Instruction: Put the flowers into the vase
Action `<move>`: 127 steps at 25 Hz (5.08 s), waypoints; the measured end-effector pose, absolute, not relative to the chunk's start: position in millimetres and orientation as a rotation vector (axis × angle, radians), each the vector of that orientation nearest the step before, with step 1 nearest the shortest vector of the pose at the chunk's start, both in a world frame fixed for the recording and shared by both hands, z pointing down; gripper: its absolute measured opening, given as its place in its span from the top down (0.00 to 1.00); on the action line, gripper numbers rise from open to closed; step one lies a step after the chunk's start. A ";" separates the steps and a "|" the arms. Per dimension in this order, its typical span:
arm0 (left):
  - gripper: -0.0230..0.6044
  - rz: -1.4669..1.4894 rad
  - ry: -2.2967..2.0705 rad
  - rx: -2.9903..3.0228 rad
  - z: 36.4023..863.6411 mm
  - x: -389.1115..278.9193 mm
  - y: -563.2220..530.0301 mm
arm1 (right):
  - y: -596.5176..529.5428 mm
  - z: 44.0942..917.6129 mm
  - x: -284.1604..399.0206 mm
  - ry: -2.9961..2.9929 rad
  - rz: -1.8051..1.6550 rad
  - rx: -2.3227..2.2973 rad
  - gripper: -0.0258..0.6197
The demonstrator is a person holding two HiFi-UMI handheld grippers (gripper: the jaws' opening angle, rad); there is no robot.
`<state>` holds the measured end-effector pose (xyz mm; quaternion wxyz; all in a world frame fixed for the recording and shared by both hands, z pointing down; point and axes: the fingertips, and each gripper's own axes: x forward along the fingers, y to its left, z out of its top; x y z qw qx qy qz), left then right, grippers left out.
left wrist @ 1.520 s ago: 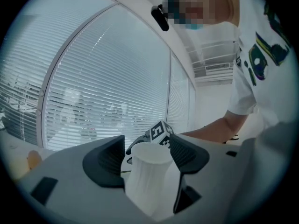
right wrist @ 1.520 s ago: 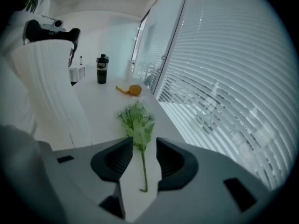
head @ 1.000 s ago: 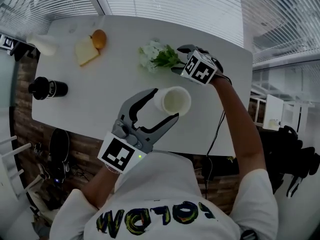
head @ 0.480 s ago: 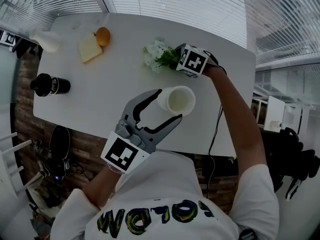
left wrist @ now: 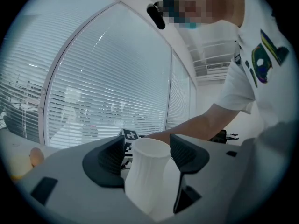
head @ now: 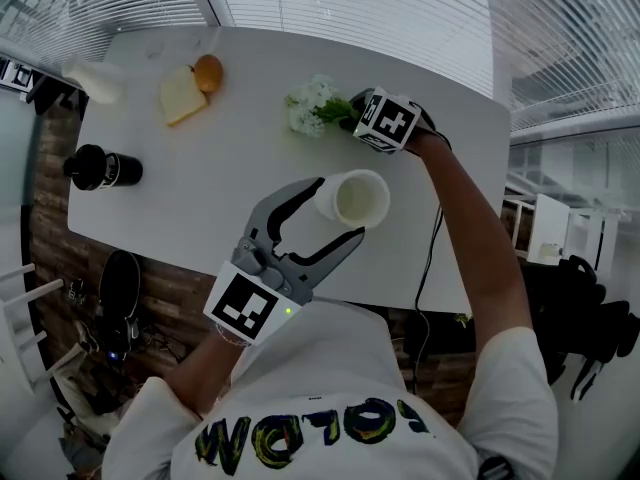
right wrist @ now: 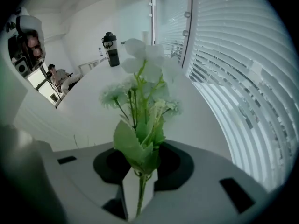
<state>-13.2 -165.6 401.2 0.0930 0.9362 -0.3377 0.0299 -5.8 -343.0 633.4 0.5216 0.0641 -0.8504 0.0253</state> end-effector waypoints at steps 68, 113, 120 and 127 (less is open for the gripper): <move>0.48 0.258 -1.039 2.880 407.0 7.0 -169.2 | -321.7 278.2 11.2 -3.036 0.148 0.861 0.85; 0.48 0.350 -1.011 2.873 407.7 11.2 -169.9 | -232.5 313.2 38.2 -3.161 0.464 1.111 0.84; 0.48 0.357 -0.998 2.873 411.5 10.3 -171.0 | -226.2 329.9 42.2 -3.126 0.504 1.144 0.82; 0.48 0.352 -1.000 2.868 411.6 10.6 -170.5 | -219.3 338.7 43.8 -3.097 0.490 1.144 0.81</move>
